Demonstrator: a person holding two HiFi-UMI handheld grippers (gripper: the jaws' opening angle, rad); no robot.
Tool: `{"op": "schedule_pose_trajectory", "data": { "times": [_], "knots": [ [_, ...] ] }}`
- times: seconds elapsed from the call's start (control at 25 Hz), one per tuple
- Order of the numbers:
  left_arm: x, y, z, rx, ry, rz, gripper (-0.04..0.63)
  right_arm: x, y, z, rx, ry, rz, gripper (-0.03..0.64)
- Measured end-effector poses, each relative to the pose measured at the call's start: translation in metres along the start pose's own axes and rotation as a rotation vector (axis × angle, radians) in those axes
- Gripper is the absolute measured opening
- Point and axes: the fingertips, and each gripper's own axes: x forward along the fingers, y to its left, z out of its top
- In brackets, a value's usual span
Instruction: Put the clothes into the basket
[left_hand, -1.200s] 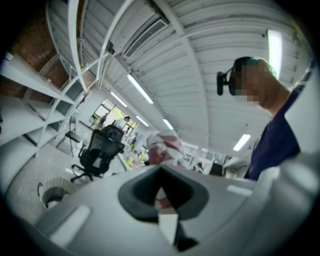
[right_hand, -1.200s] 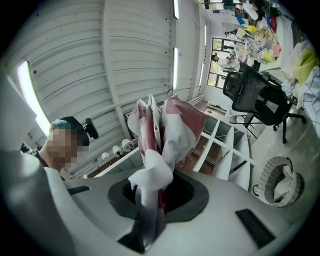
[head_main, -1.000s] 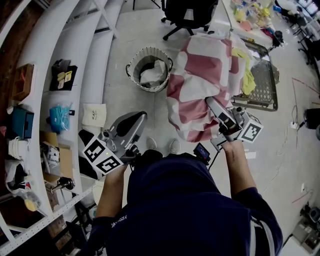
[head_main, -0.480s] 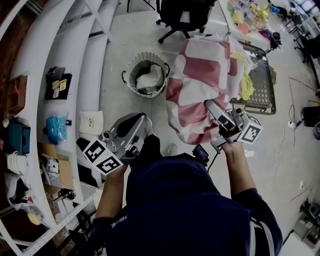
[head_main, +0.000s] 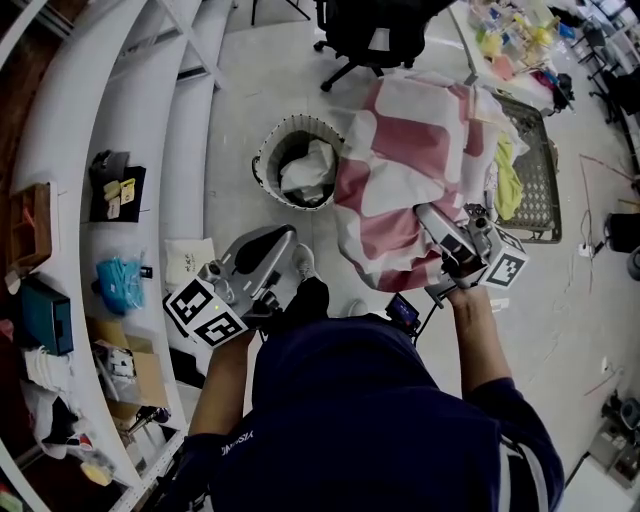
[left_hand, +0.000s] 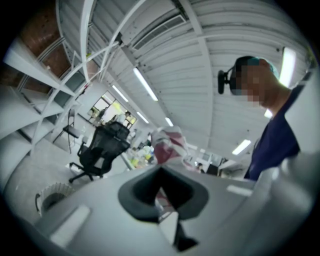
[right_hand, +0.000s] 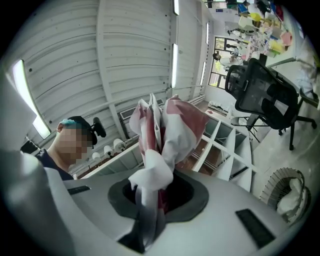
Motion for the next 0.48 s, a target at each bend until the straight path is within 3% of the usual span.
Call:
{"op": "schedule_pose_trajectory", "data": {
  "times": [0.48],
  "knots": [
    [-0.005, 0.107, 0.032, -0.068, -0.002, 0.011, -0.008, 0.084, -0.086, -0.004, 0.02, 0.073, -0.101, 0.063]
  ]
}}
